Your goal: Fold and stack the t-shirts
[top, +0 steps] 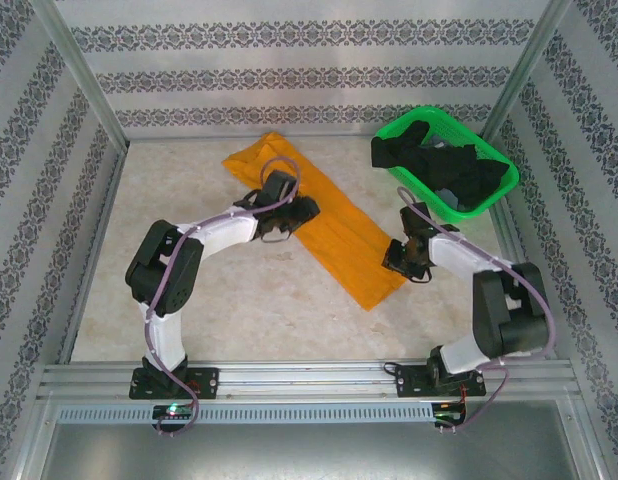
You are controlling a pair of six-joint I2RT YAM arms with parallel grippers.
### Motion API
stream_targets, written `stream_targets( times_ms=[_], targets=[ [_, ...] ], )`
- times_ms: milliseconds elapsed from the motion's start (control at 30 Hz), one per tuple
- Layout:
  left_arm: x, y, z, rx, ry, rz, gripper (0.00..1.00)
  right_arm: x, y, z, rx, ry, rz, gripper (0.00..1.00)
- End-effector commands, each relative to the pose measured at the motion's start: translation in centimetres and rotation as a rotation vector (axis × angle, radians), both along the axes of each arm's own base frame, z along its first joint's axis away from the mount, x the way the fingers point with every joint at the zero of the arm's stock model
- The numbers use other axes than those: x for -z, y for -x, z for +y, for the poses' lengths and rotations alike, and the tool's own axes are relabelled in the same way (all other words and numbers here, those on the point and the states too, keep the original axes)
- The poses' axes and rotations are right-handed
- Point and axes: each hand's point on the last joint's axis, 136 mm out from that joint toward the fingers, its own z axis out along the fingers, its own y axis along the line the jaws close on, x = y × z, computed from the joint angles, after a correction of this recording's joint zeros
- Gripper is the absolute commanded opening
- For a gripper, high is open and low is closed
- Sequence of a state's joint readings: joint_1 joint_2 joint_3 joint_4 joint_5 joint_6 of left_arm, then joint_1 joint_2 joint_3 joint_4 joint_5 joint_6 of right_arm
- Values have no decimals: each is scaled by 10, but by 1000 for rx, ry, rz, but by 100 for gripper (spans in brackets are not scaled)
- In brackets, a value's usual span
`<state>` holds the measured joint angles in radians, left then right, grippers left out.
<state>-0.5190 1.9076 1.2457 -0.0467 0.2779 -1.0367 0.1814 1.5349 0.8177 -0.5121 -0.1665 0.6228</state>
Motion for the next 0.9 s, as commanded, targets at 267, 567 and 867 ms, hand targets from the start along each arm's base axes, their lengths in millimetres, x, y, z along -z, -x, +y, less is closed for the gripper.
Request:
stream_targets(
  times_ms=[267, 567, 867],
  targets=[
    [-14, 16, 107, -226, -38, -4, 43, 22, 76, 65, -192, -36, 207, 29],
    [-7, 76, 189, -300, -93, 62, 43, 22, 99, 197, -361, -190, 160, 29],
    [13, 175, 194, -273, -35, 201, 43, -22, 86, 244, -401, -221, 32, 31]
  ],
)
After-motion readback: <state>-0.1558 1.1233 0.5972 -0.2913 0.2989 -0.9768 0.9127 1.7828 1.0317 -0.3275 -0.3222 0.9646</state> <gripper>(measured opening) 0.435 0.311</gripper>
